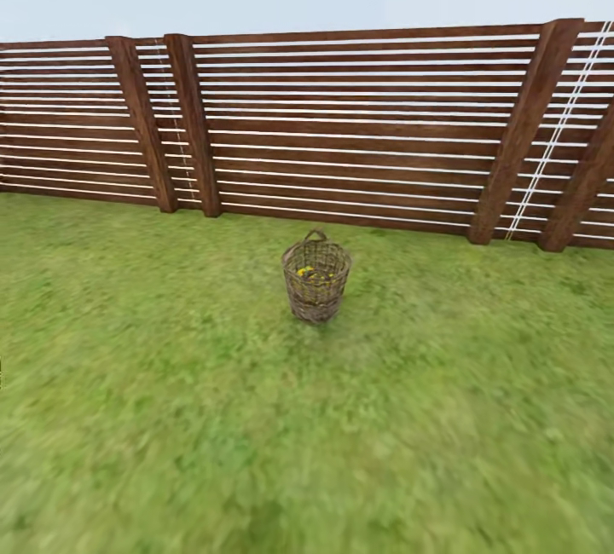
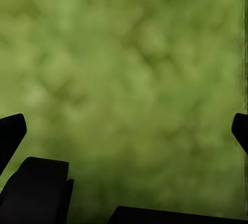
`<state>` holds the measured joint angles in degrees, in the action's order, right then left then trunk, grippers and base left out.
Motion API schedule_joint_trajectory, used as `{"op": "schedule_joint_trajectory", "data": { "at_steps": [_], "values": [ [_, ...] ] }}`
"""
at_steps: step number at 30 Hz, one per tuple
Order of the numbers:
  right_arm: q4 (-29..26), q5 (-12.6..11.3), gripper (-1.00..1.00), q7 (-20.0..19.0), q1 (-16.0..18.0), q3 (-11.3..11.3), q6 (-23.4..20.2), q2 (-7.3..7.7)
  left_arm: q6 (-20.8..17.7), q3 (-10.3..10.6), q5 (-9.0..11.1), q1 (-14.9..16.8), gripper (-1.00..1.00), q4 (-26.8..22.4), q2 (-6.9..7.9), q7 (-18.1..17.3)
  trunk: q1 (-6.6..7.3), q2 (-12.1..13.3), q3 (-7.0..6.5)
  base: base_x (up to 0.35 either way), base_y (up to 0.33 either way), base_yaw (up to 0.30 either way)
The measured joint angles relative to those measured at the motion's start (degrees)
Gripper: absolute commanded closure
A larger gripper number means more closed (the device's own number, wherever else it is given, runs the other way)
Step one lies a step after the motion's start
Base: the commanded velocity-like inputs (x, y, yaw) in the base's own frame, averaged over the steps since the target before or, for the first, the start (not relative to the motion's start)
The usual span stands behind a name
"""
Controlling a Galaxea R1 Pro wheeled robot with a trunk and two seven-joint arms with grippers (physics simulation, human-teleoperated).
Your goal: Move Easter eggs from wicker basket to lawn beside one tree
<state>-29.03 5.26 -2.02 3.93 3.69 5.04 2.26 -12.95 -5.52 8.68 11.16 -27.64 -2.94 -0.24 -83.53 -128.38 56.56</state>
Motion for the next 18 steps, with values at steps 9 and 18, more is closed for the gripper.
{"op": "schedule_joint_trajectory", "data": {
  "at_steps": [9,18],
  "values": [
    [0.0,0.01,-1.0,0.0,0.0,0.0,0.08,-0.01,0.0,0.01,0.01,-0.01,-1.0,0.0,0.0,0.0,-0.01,0.0,0.0,0.214,-0.275,0.268],
    [0.0,0.01,-1.0,0.0,0.0,-0.01,0.09,-0.01,0.0,0.01,0.01,-0.01,-1.0,0.0,0.0,0.0,-0.01,0.0,0.0,0.173,-0.301,0.288]
  ]
}}
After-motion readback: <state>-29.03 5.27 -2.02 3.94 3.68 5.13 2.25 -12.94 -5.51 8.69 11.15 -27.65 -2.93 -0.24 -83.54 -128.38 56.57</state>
